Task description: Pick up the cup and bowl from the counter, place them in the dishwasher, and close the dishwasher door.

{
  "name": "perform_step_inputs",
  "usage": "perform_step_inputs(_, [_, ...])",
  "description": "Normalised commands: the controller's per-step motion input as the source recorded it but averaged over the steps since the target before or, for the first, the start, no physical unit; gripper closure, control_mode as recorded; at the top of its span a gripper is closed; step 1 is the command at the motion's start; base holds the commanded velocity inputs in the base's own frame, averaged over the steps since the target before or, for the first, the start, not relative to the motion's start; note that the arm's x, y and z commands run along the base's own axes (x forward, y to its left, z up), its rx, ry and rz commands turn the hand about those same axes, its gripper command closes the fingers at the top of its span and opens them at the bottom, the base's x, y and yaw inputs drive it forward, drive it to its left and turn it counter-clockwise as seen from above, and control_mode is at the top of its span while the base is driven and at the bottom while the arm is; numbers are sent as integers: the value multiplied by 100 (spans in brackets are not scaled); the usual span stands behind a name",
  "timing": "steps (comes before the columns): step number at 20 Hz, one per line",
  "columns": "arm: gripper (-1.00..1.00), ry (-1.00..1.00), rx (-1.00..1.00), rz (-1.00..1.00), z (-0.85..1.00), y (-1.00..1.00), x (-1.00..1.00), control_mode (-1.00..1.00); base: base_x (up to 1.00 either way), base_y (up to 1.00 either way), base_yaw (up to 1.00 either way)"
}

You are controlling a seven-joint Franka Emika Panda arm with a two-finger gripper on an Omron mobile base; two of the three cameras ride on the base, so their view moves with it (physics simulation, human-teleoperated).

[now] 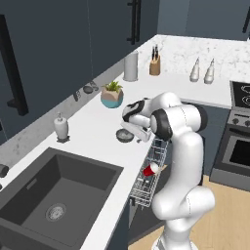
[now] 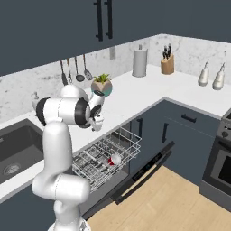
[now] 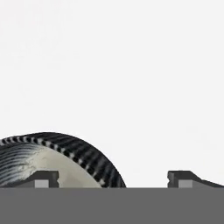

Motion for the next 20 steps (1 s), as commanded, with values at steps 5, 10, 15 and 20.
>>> perform_step_inputs(5, [100,0,-2,0,-1,-5,-30,-100,0,0,0])
perform_step_inputs(10, [100,0,0,0,0,-42,-73,-100,0,0,0])
perform_step_inputs(15, [100,0,1,0,0,-89,-100,-100,0,0,0])
perform_step_inputs(20, [100,0,7,-1,0,-99,-100,-100,0,0,0])
